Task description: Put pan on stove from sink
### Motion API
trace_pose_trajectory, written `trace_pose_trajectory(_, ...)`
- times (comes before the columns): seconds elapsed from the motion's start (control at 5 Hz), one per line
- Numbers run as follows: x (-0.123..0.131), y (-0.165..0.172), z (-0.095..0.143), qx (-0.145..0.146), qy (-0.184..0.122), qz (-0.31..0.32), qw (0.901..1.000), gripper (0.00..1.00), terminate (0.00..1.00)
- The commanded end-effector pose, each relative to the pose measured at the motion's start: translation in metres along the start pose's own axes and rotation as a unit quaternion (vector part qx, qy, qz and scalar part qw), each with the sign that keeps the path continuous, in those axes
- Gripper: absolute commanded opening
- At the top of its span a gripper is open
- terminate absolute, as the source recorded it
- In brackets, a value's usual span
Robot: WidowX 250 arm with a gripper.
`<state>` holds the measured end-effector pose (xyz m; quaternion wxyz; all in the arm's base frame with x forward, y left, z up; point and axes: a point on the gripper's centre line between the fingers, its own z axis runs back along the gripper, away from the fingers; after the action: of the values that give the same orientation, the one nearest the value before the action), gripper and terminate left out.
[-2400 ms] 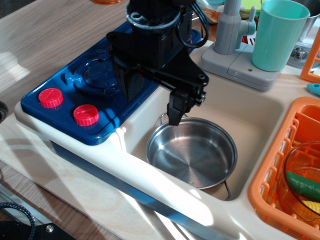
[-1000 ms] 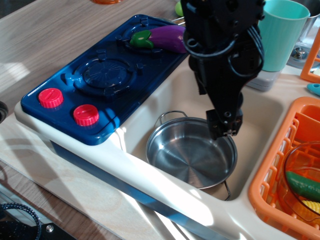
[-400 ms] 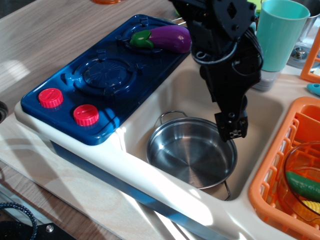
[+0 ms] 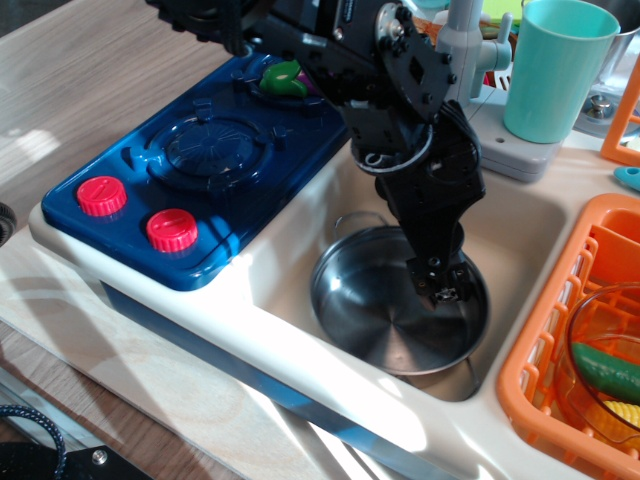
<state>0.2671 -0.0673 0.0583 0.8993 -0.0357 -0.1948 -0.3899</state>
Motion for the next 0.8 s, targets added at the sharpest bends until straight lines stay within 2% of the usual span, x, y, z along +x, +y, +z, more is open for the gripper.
trace_pose_trajectory(0.0, 0.003, 0.009, 0.000, 0.003, -0.003, -0.002, 1.0000, 0.00, 0.00)
trace_pose_trajectory(0.2, 0.005, 0.011, 0.001, -0.001, 0.003, 0.004, 1.0000, 0.00, 0.00)
trace_pose_trajectory(0.4, 0.012, 0.009, 0.015, 0.003, 0.024, 0.011, 0.9997, 0.00, 0.00)
trace_pose_trajectory(0.6, 0.013, 0.013, 0.047, 0.007, 0.059, 0.011, 0.9982, 0.00, 0.00)
